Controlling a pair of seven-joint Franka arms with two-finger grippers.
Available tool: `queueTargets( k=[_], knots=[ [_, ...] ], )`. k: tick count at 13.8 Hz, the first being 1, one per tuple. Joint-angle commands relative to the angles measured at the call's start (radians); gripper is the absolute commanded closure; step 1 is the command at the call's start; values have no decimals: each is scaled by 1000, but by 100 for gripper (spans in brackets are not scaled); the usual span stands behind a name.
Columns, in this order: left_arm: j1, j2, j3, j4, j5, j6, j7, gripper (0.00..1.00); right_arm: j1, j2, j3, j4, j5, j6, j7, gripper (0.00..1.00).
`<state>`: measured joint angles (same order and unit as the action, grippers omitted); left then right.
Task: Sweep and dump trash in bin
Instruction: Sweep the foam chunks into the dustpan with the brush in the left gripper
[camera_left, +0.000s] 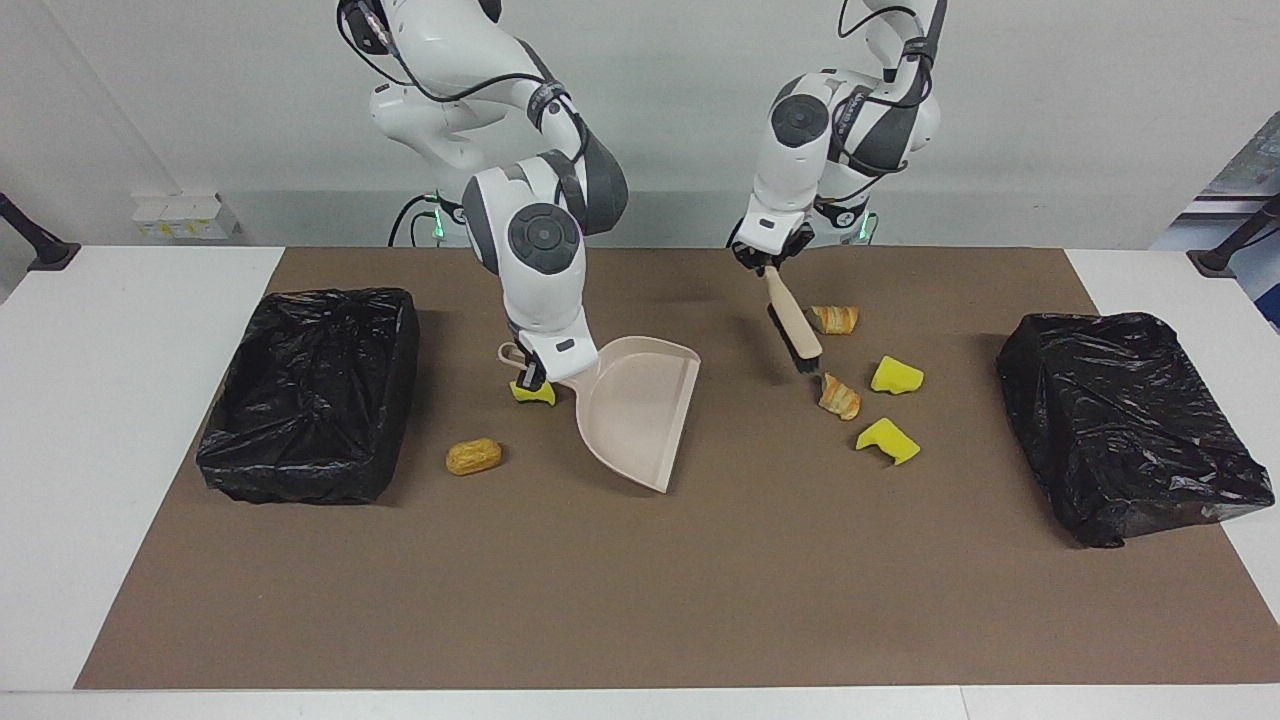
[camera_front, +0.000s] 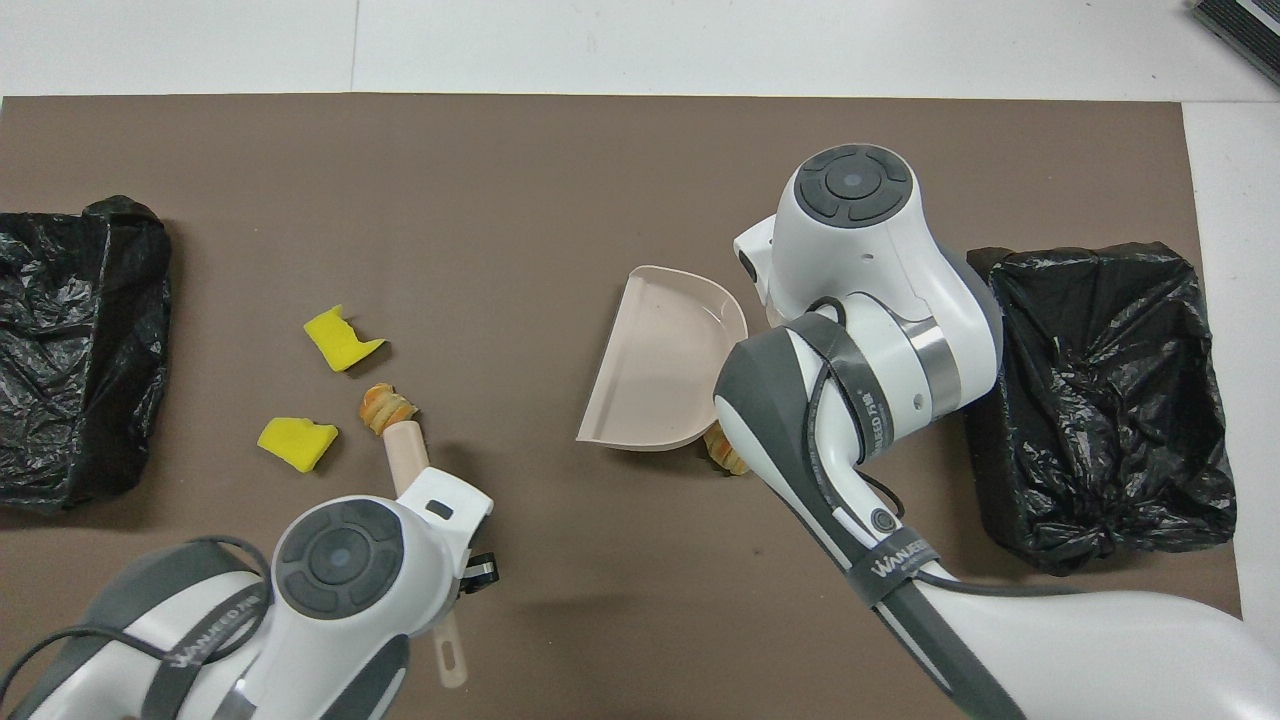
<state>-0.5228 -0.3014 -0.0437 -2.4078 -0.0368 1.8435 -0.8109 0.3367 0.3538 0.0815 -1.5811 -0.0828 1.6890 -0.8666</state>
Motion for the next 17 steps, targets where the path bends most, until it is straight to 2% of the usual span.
queueTargets(
  k=[1,5,7,9,11,14,17],
  knots=[
    [85,-76,-13,-28,41,-120,-5,100,22,-65,4,-104,-43,107,-11,100],
    [170,-231,-15,-197,41,-145,-39,100,62,-149,4,-285,-136,288,30,100],
    [208,-252,-16,-243,41,-148,-51,100,71,-192,4,-364,-199,320,32,100],
    [213,-239,-16,-251,41,-126,-63,100,74,-220,4,-417,-212,348,32,100],
    [213,-184,-16,-244,38,-52,-123,100,74,-222,6,-419,-213,350,27,100],
    [210,-50,-16,-215,35,104,-157,100,77,-216,6,-415,-212,331,15,100],
    [199,77,-18,-90,37,114,-137,100,88,-205,6,-413,-198,313,7,100]
  ],
)
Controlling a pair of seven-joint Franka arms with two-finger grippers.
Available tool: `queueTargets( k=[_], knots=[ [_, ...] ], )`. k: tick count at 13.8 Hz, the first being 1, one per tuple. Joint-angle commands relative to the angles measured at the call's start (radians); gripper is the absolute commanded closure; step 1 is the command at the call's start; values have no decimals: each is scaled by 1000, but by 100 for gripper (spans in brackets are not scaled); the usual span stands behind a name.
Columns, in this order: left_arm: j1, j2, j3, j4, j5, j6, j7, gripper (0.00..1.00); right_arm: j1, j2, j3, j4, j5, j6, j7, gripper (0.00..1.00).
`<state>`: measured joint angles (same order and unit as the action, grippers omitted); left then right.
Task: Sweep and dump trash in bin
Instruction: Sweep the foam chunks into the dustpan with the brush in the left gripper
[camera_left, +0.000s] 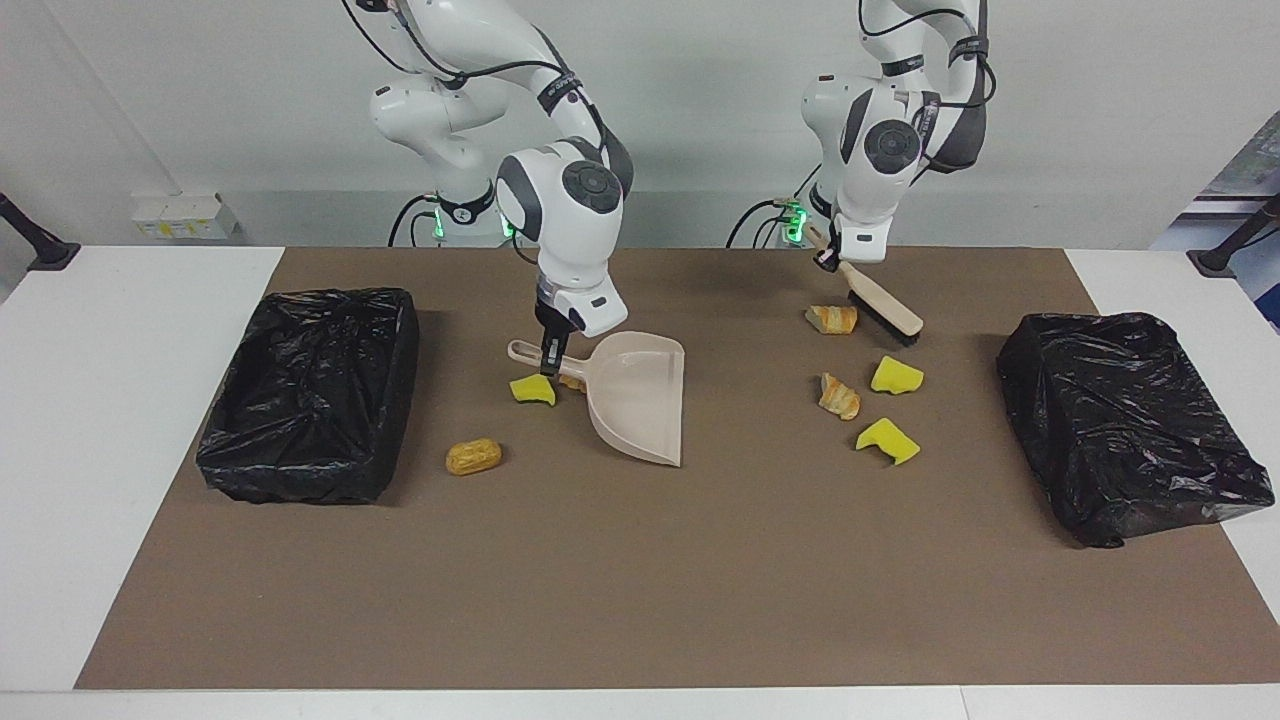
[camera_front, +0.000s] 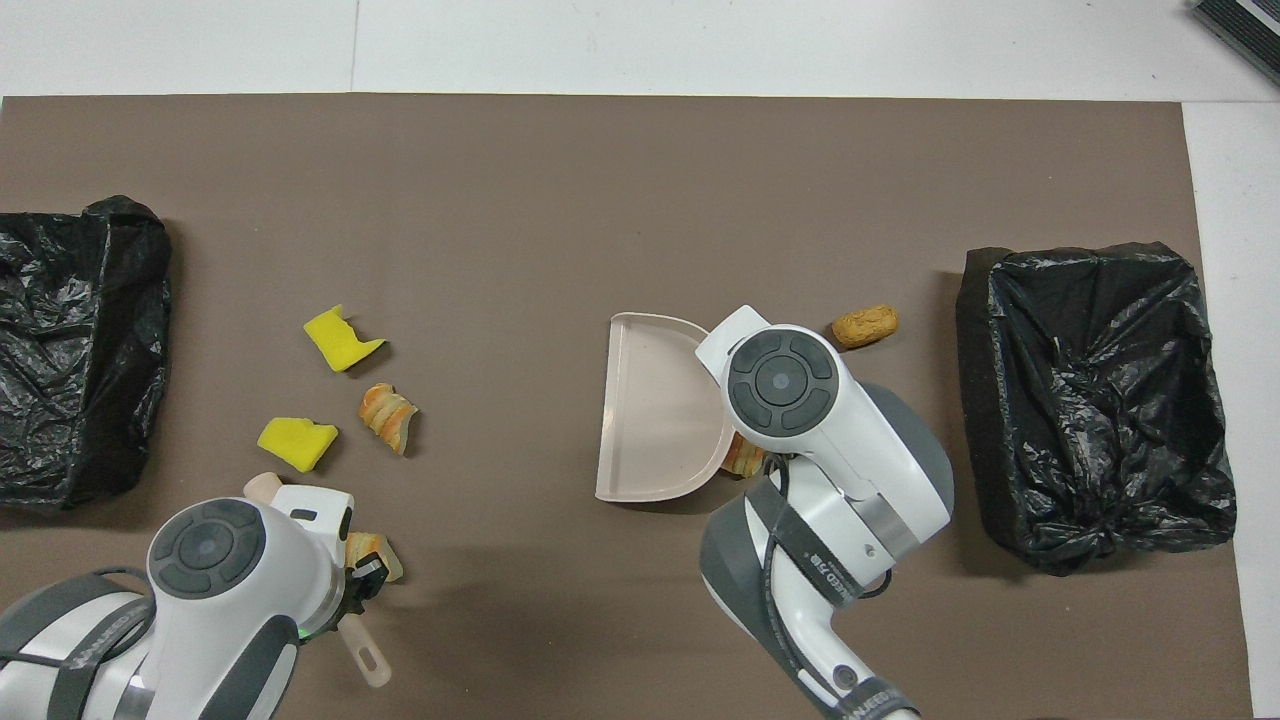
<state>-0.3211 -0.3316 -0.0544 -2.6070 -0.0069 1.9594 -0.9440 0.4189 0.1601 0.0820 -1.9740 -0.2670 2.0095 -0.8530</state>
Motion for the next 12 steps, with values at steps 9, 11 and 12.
queueTargets(
  k=[9,11,12],
  knots=[
    [-200,252,-10,252,5,128,163,100,11,-5,5,-14,2,6,5,100],
    [-242,273,-12,280,5,150,267,100,11,-4,5,-12,2,8,5,100],
    [-262,276,-13,283,2,165,310,100,11,-2,5,-11,2,6,5,100]
  ],
)
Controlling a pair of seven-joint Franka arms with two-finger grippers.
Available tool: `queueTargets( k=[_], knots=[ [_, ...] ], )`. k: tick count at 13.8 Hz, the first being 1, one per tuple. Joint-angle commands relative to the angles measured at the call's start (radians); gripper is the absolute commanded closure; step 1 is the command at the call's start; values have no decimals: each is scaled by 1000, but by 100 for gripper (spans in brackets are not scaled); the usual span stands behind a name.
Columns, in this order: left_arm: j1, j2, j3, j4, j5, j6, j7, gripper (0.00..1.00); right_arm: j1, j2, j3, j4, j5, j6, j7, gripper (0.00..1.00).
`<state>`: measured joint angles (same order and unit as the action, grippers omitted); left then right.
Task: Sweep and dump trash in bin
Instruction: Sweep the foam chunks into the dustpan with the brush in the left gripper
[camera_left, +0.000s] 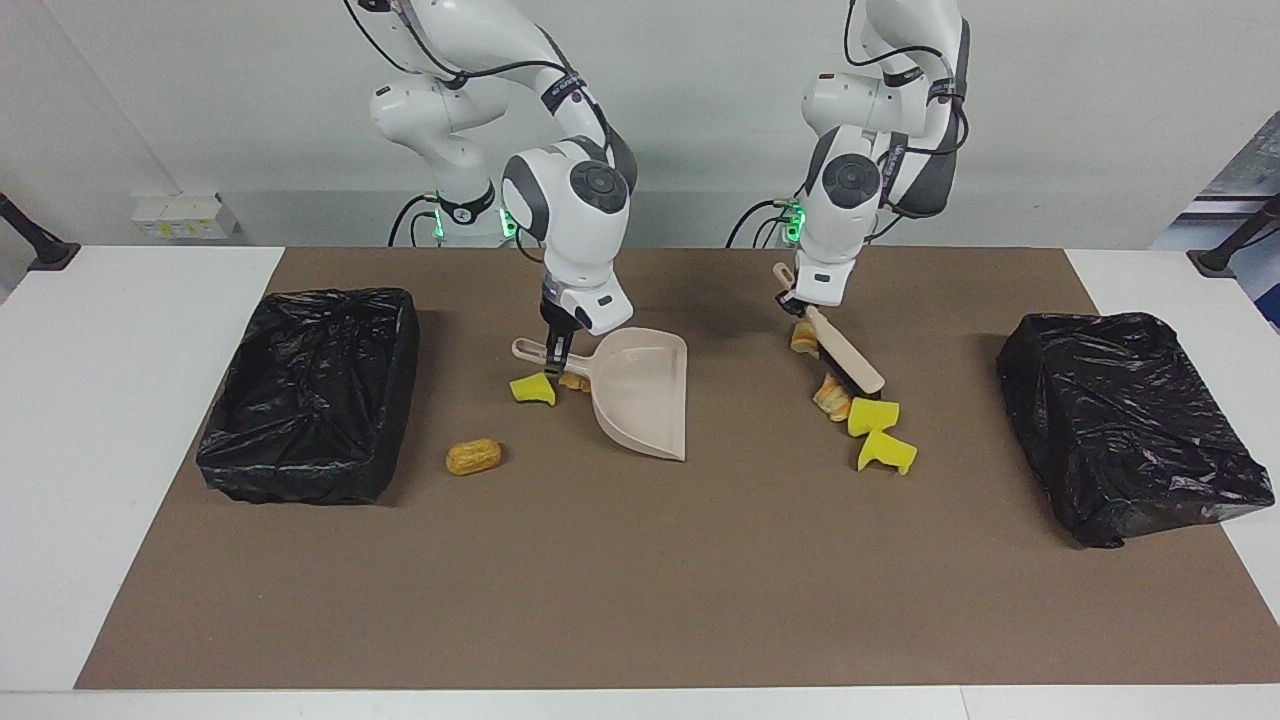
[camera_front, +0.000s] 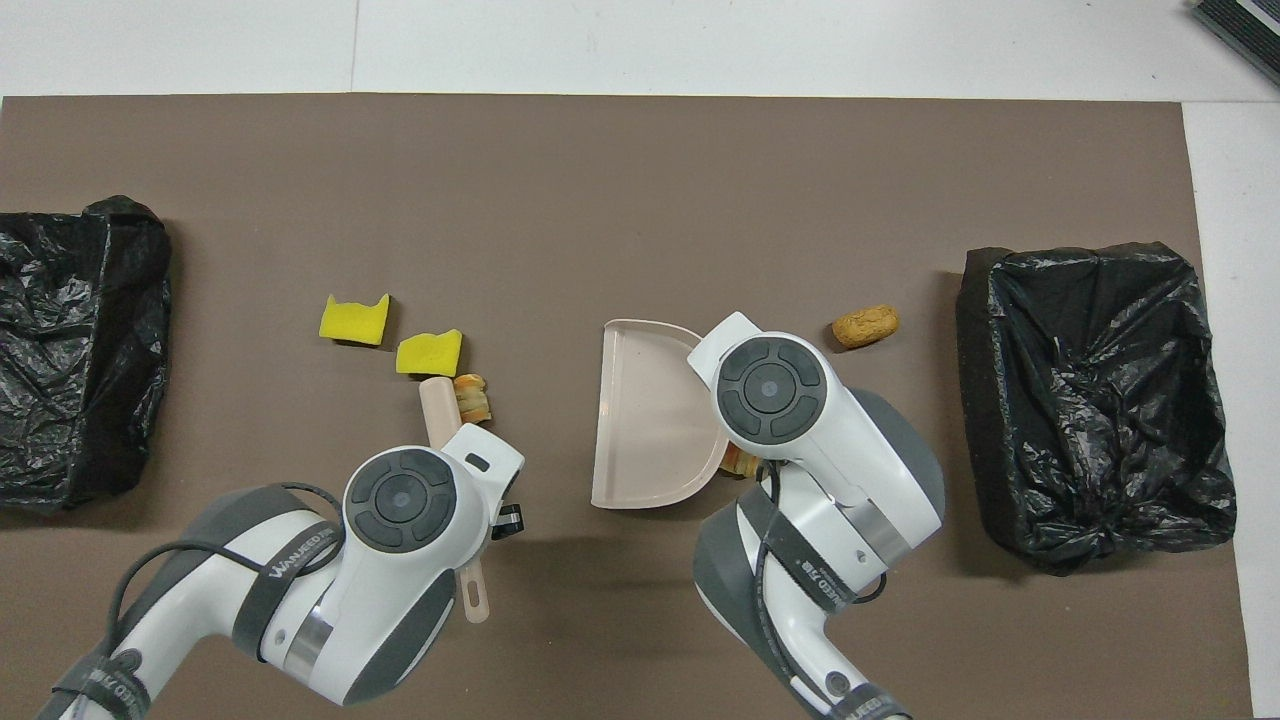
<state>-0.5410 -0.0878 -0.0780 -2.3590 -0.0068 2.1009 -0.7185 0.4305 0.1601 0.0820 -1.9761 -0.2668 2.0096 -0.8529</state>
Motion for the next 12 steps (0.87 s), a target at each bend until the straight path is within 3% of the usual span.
queueTargets(
  k=[1,6,9,12],
  knots=[
    [-71,31,10,38,-5,31,120,100,-1,-1,5,-4,1,6,5,100],
    [-197,39,10,79,-149,94,215,100,-4,7,5,8,0,-6,-11,100],
    [-231,54,12,158,-156,27,195,100,-4,7,5,8,0,-2,-11,100],
    [-208,-48,26,159,-159,-166,171,100,-4,7,5,8,0,1,-11,100]
  ],
)
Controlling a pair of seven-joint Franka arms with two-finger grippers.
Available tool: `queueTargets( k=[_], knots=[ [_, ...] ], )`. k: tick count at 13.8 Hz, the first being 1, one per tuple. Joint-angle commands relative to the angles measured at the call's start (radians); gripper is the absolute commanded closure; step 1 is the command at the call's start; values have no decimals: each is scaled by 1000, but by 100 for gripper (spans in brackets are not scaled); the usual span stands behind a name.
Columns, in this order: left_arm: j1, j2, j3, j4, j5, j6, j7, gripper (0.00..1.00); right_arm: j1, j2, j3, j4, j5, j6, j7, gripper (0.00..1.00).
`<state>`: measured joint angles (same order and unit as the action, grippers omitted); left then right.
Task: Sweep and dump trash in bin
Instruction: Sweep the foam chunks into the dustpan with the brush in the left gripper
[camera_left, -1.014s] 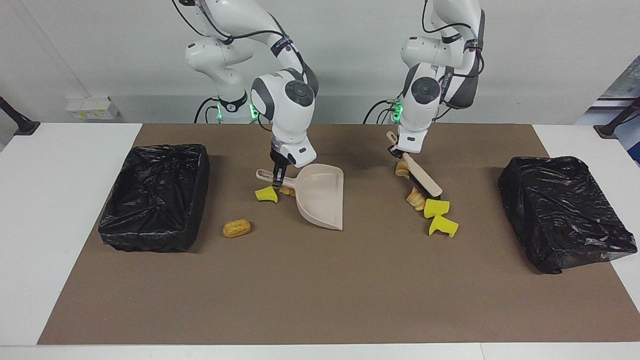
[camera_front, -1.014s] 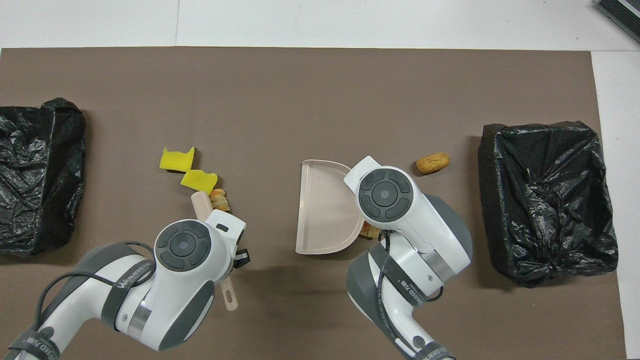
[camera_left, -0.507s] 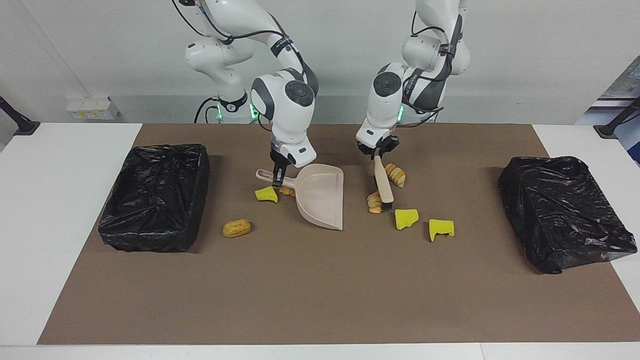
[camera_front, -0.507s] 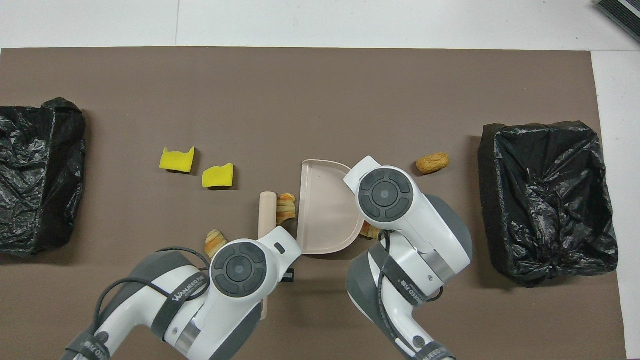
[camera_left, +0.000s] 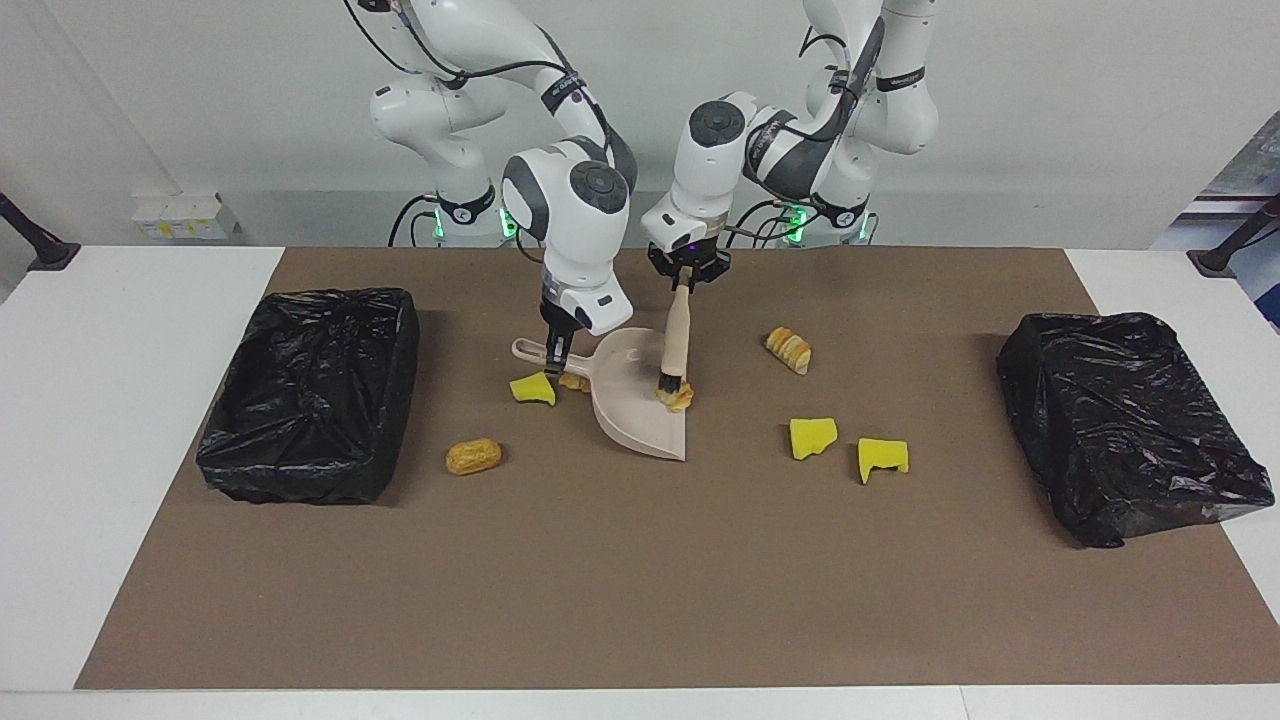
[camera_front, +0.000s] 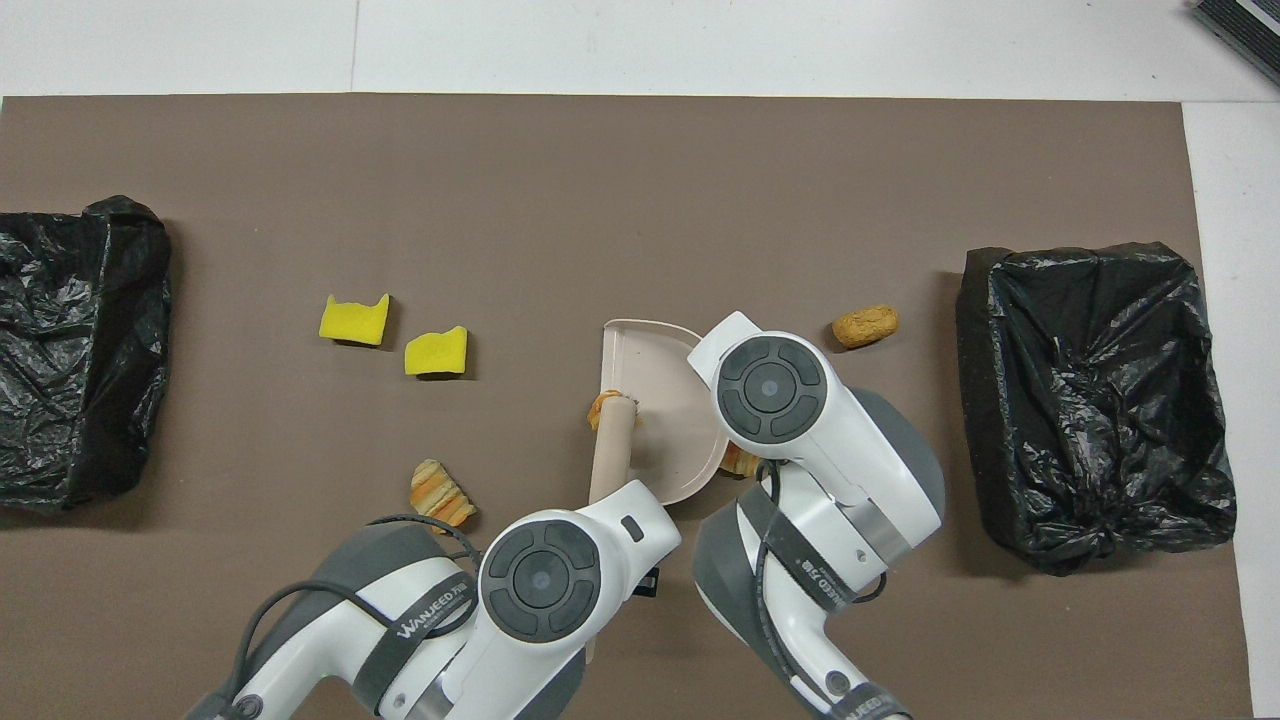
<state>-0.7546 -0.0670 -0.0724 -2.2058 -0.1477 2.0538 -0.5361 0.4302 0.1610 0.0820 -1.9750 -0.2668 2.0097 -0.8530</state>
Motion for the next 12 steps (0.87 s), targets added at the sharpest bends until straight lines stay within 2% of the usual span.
queueTargets(
  k=[1,3,7,12],
  knots=[
    [39,-106,19,-2,-16,-211,-65,100,-4,6,5,7,0,4,-11,100],
    [87,-152,20,-31,-6,-308,-155,100,-16,12,5,10,0,14,-33,100],
    [179,-229,20,-175,34,-296,-269,100,-19,26,5,28,3,24,-69,100],
    [329,-211,19,-229,50,-267,-318,100,-19,26,5,27,4,24,-72,100]
  ],
)
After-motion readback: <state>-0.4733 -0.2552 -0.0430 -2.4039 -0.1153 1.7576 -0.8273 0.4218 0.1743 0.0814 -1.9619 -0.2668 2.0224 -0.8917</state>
